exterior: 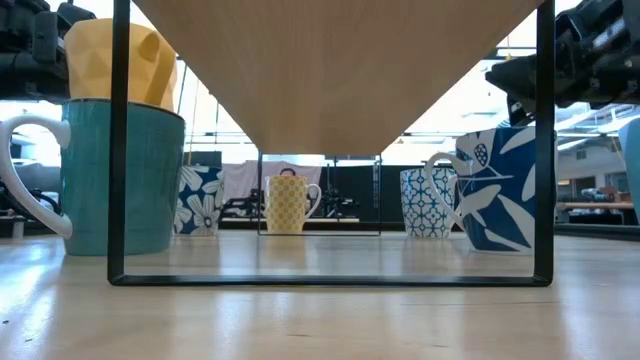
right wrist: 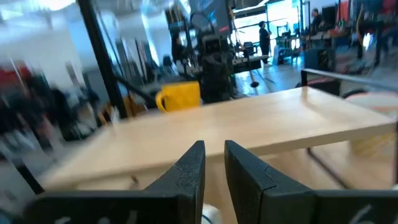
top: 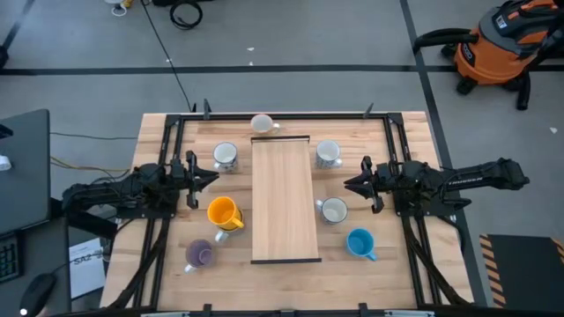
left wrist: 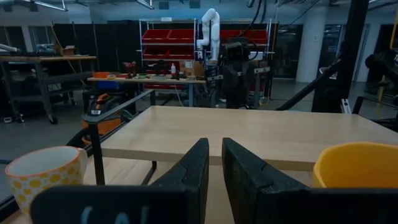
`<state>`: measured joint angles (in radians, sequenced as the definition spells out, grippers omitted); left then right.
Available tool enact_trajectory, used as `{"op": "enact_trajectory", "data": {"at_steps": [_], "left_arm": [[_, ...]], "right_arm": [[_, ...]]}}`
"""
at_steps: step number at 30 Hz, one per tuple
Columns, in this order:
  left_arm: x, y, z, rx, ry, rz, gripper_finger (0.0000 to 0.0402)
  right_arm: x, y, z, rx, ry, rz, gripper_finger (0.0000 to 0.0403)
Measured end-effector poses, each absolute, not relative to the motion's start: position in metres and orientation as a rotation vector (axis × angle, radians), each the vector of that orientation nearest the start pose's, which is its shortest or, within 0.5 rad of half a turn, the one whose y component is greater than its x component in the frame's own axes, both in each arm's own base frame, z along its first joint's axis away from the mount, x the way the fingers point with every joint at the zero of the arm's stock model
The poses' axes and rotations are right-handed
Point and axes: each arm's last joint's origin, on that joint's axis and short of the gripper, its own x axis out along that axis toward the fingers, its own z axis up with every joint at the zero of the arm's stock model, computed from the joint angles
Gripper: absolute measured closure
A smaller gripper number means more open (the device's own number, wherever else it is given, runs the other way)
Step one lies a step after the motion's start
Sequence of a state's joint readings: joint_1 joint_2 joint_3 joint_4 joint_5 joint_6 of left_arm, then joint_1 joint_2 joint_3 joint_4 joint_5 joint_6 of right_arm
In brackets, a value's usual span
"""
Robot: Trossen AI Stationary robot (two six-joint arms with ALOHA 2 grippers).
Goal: Place coffee mugs
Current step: Put the white and green mug on the shelf
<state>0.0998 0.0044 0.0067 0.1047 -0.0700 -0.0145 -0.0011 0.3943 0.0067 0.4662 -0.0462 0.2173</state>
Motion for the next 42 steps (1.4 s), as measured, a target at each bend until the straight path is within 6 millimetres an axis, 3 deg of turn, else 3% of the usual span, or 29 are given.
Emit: {"op": "enact_trajectory", "data": {"at_steps": [3,8,25,33,42], "left_arm": [[0.096,0.012,0.176,-0.012,-0.108,0.170,0.0349],[0.096,0.012,0.175,-0.014,-0.109,0.192,0.0349],[0.096,0.012,0.176,-0.014,-0.108,0.195,0.0349],[0.096,0.012,0.175,-0.014,-0.108,0.195,0.0349],[0.096,0.012,0.175,-0.015,-0.108,0.195,0.0349]], "right_arm": [[0.122,0.001,0.179,0.323,-0.110,0.064,0.0333],[0.120,0.001,0.188,0.340,-0.196,0.080,0.0313],[0.116,0.001,0.211,0.327,-0.370,0.109,0.0159],[0.117,0.001,0.240,0.247,-0.396,0.092,0.0148],[0.127,-0.003,0.282,0.153,-0.174,-0.096,0.0148]]}}
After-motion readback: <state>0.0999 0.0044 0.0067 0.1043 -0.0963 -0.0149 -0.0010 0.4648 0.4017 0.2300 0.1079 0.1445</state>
